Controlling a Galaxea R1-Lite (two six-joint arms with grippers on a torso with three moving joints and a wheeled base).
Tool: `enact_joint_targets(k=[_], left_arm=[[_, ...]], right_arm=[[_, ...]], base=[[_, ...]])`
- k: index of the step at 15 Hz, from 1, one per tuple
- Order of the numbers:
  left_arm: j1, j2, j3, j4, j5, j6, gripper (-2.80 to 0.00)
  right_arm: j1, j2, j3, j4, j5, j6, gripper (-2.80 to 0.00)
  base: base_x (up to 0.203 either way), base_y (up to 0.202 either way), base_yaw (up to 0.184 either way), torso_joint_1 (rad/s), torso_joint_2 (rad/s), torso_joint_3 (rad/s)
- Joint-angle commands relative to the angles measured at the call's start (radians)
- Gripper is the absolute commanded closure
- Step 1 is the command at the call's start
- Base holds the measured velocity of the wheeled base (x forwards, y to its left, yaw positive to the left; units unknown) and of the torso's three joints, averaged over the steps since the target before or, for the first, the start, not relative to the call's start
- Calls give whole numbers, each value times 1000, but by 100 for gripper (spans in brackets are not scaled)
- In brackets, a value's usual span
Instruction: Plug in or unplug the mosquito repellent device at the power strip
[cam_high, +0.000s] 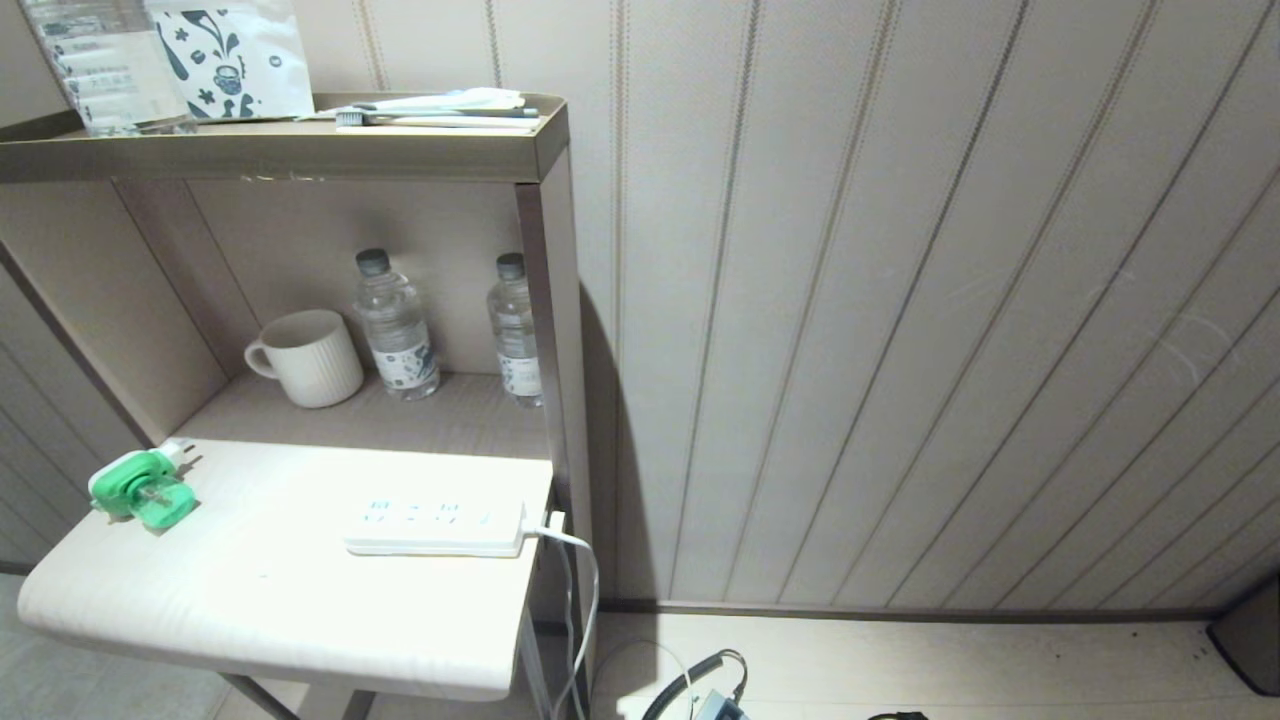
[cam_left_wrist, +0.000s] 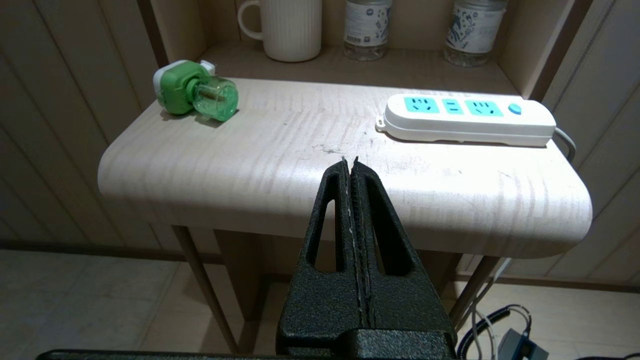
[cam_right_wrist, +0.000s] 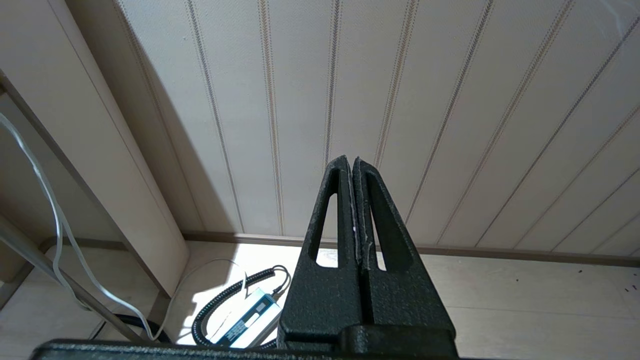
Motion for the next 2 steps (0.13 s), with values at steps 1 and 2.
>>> enact_joint_targets(k=[1,2], left_arm=[[1,2,0,0,-1,3,0],[1,2,0,0,-1,3,0]], right_arm=[[0,2,0,1,0,0,0],[2,2,0,2,2,0,0]], base=[[0,0,0,0,0,0],[0,0,0,0,0,0]])
